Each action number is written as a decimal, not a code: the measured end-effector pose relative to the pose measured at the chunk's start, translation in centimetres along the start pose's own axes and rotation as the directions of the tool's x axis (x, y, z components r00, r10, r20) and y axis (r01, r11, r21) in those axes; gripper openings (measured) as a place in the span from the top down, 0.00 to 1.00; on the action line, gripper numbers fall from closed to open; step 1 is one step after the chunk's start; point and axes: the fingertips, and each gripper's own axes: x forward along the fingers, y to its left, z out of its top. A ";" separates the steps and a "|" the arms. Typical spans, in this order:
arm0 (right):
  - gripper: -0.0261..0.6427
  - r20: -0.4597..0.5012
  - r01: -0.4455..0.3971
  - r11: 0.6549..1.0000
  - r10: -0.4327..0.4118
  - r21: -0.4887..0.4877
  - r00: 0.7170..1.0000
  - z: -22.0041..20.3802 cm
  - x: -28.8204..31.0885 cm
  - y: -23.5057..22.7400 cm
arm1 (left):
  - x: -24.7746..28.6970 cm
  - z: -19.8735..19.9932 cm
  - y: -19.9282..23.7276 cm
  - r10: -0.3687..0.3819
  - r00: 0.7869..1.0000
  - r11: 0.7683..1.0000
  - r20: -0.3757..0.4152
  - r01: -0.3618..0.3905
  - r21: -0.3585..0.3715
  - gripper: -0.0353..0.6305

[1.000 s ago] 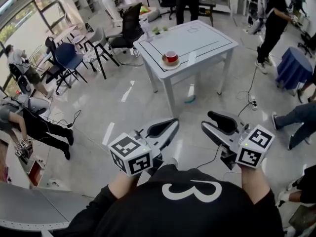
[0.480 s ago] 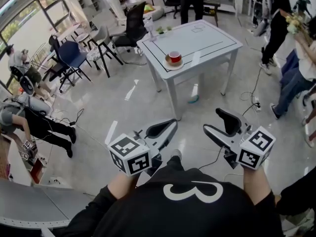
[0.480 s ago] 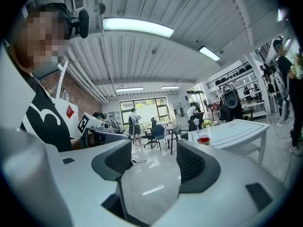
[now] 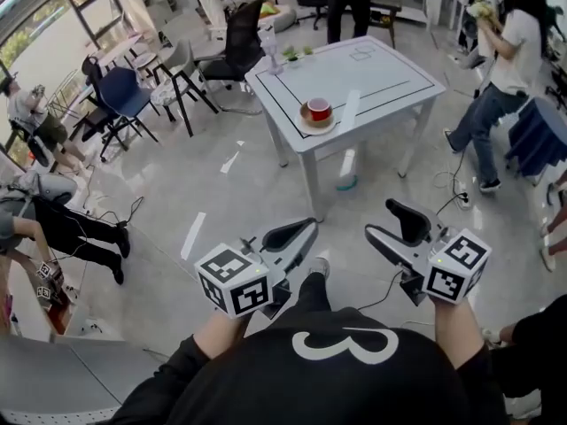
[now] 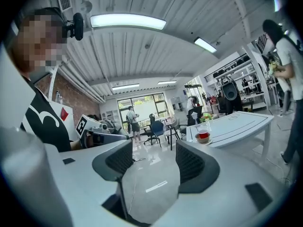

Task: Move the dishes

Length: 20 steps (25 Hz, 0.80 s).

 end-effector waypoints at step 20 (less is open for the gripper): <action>0.59 -0.060 0.065 0.980 -0.054 0.187 0.997 4.2 17.5 -20.7 | 14.7 5.6 24.2 -0.021 0.995 0.991 -0.094 0.009 -0.132 0.94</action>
